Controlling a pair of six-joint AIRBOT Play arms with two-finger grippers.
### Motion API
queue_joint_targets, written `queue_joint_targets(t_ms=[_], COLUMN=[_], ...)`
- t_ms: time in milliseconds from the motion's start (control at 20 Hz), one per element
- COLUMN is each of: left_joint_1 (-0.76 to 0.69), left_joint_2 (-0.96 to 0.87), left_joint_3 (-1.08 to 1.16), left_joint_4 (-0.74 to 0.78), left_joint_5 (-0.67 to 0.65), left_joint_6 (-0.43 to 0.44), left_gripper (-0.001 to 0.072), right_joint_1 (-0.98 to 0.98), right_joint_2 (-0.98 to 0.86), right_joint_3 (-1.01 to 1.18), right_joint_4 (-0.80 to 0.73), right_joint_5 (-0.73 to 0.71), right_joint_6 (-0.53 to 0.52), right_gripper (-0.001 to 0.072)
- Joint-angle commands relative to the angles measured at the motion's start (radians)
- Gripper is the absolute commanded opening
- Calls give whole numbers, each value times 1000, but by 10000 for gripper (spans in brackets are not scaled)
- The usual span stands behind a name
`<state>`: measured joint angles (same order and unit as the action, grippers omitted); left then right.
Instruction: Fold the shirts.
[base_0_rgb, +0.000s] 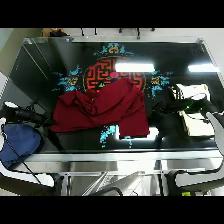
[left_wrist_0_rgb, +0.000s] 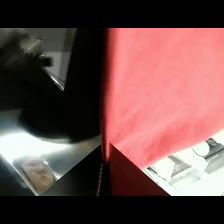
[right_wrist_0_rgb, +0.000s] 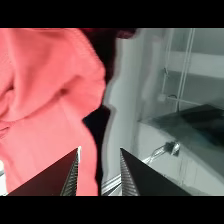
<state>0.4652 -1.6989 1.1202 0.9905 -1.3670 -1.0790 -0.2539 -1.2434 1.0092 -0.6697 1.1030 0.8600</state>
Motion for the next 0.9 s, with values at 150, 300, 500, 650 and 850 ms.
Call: queue_joint_targets(t_ms=[150, 300, 500, 650, 850], left_joint_1=[-5, -5, -5, -5, -5], left_joint_2=[-4, -4, -4, -4, 2], left_joint_3=[2, 2, 2, 2, 2], left_joint_4=[-22, -22, -21, -23, -25], left_joint_5=[-36, -39, -39, -39, -67], left_joint_6=[13, 5, 5, 5, 0], left_gripper=[11, 11, 12, 11, 11], right_joint_1=[63, 100, 143, 158, 156], right_joint_2=[-68, -121, -180, -180, -172], right_joint_3=[10, 56, 98, 98, 98], right_joint_4=[117, 184, 185, 185, 238], right_joint_5=[-190, -202, -187, -143, -24], right_joint_6=[-99, -128, -128, -128, -152], right_gripper=[353, 400, 378, 360, 31])
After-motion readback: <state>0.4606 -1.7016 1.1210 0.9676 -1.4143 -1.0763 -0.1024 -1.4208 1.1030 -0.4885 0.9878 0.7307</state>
